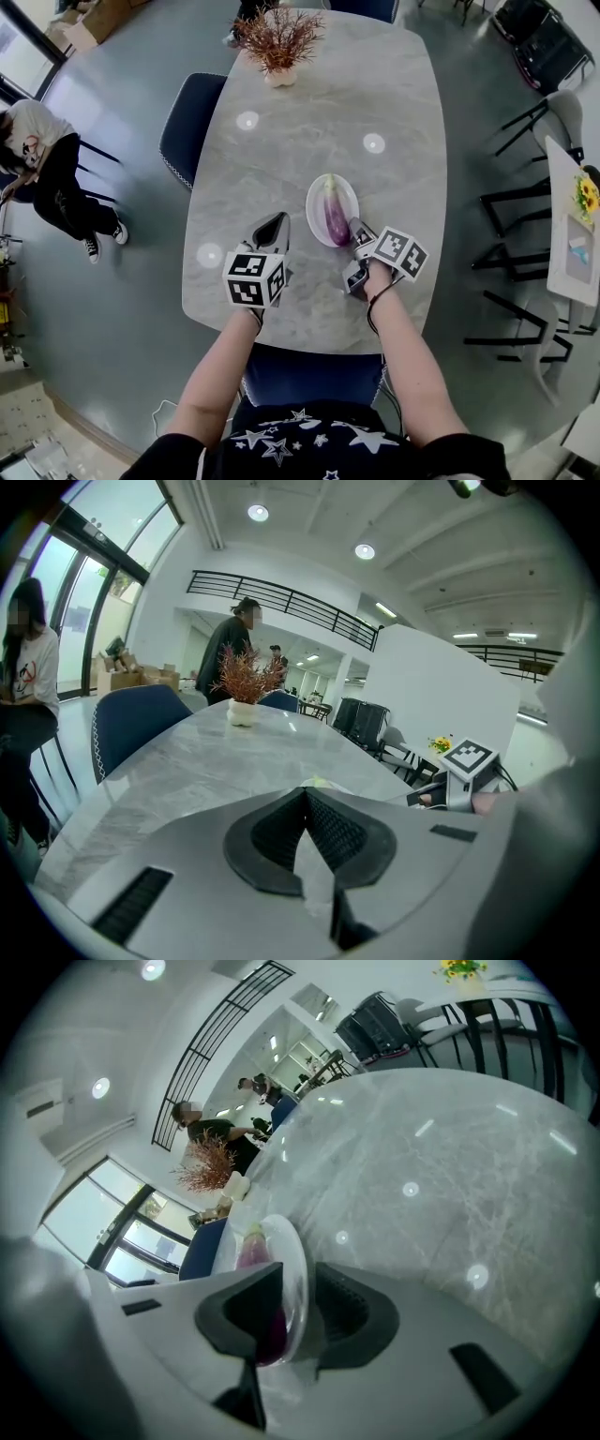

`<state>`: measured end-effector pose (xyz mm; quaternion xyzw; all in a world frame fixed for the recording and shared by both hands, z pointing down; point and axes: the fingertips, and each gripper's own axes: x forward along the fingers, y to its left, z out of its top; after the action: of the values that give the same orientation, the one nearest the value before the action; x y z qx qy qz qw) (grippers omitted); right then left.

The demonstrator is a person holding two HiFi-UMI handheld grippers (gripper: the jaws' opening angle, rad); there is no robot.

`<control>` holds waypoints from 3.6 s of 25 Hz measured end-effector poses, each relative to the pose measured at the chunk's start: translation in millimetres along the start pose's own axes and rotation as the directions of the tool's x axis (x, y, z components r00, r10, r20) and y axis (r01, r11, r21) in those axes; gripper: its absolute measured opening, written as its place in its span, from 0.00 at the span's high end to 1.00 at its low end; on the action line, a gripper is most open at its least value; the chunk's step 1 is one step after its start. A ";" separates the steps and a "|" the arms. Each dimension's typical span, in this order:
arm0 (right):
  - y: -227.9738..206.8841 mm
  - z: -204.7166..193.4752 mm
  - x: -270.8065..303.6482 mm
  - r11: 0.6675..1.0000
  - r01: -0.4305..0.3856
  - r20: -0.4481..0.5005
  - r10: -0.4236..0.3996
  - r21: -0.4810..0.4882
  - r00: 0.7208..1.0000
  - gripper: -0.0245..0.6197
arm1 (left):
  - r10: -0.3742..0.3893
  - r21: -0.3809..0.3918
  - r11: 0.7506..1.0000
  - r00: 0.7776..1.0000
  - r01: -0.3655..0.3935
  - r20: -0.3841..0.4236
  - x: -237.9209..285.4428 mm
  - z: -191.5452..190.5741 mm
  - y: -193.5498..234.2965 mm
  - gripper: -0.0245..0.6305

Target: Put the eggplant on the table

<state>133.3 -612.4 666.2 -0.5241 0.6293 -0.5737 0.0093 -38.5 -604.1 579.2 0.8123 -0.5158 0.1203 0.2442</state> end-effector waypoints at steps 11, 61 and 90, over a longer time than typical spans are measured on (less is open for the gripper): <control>9.7 -3.4 -25.3 0.999 -0.044 -0.008 0.044 0.004 0.999 0.82 | -0.019 0.007 1.000 1.000 0.019 0.004 -18.8 0.2 -16.0 0.95; 61.0 -145.0 -270.8 0.936 -0.342 -0.004 0.343 -0.086 0.939 0.95 | -0.117 0.133 0.986 0.981 0.096 0.157 -245.2 -51.5 -184.3 0.95; 123.0 -317.3 -452.5 0.895 -0.405 0.132 0.431 -0.185 0.893 0.95 | -0.218 0.215 0.961 0.953 0.173 0.210 -484.3 -110.7 -206.1 0.95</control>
<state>62.7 -108.6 417.7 -0.4221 0.7664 -0.4617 0.1461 -60.0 -97.3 400.6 0.8879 -0.4432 0.0498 0.1126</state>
